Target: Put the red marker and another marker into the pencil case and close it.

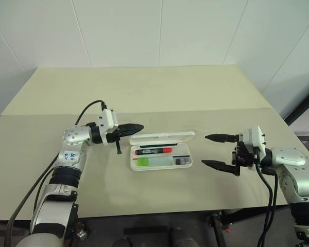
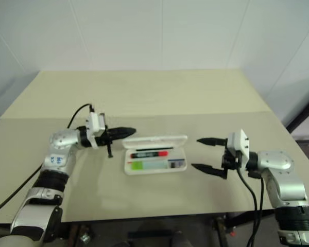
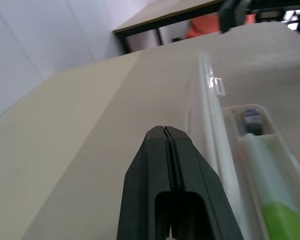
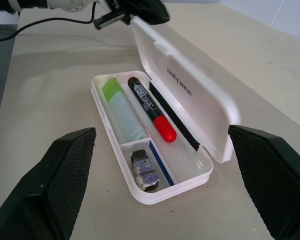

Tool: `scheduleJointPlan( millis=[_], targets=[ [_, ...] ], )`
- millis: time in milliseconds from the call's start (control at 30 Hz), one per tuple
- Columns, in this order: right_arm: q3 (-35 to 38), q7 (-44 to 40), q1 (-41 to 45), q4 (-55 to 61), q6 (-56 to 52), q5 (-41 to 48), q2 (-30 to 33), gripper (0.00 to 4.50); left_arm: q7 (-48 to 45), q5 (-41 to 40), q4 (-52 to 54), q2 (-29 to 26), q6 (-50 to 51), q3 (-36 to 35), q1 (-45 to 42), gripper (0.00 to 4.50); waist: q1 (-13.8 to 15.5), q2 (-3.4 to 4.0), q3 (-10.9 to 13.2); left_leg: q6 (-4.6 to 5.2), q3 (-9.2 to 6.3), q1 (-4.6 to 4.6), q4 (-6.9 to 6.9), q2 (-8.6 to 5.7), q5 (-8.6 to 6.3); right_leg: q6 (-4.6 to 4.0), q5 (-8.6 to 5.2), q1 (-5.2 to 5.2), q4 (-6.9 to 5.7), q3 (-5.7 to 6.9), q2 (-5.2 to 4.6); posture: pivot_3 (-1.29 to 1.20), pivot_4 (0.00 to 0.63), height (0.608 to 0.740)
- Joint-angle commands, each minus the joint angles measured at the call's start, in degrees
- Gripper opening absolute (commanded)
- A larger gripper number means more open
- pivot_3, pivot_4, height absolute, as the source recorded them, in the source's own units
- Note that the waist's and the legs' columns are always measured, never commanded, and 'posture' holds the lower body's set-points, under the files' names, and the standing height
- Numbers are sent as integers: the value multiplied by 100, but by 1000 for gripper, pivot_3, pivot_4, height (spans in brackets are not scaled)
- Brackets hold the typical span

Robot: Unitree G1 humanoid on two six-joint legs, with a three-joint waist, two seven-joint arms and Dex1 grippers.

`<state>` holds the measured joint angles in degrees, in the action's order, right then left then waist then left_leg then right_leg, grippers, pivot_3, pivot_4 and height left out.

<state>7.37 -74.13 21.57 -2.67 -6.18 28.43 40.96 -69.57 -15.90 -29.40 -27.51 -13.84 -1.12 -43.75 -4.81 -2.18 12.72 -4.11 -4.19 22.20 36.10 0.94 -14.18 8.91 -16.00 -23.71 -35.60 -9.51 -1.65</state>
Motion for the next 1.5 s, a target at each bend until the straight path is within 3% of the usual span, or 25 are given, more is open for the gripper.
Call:
scheduleJointPlan(
  millis=[33, 233, 733, 1067, 1267, 1500],
  targets=[
    [198, 33, -3, 86, 94, 80, 68, 4500, -252, -2, 393, -205, 124, 123, 81, 44, 1, 0, 0, 0, 0, 0, 0, 0, 0, 0, 0, 0, 0, 0, 0, 0, 150, 740],
    [170, 80, 21, 127, 65, 85, 36, 4500, -190, 359, 571, -361, 287, 428, 186, 44, 3, 0, 0, 0, 0, -1, 3, 0, 0, 0, 0, 1, 0, 0, 0, 0, 150, 740],
    [85, 315, -80, 313, 1, 91, -58, 4500, -7, 1004, 1862, -555, 1795, 1321, 678, 44, -1, 0, 0, 1, 0, -1, 3, 0, 0, -3, -2, 2, 0, -2, 0, 0, 150, 740],
    [110, 530, -236, 618, -151, 147, -108, 4500, 360, 1354, 2353, -449, 2369, 1731, 708, 44, 3, 0, 0, 1, 0, -5, 6, 0, 0, -5, -3, 8, 3, -2, 0, 0, 150, 740],
    [100, 616, -287, 704, -195, 168, -139, 4500, 549, 830, 2480, -196, 2592, 1318, 674, 44, 1, 0, 0, 4, 1, -5, 8, 0, 2, -6, -4, 8, 5, -2, 0, 0, 150, 740],
    [90, 565, -316, 734, -272, 271, -116, 4500, 704, -267, 2597, 20, 2530, 206, 575, 44, -5, 0, 0, 4, 0, -4, 3, 1, 2, -6, -4, 4, 3, -2, 0, 0, 150, 740]
  ],
)
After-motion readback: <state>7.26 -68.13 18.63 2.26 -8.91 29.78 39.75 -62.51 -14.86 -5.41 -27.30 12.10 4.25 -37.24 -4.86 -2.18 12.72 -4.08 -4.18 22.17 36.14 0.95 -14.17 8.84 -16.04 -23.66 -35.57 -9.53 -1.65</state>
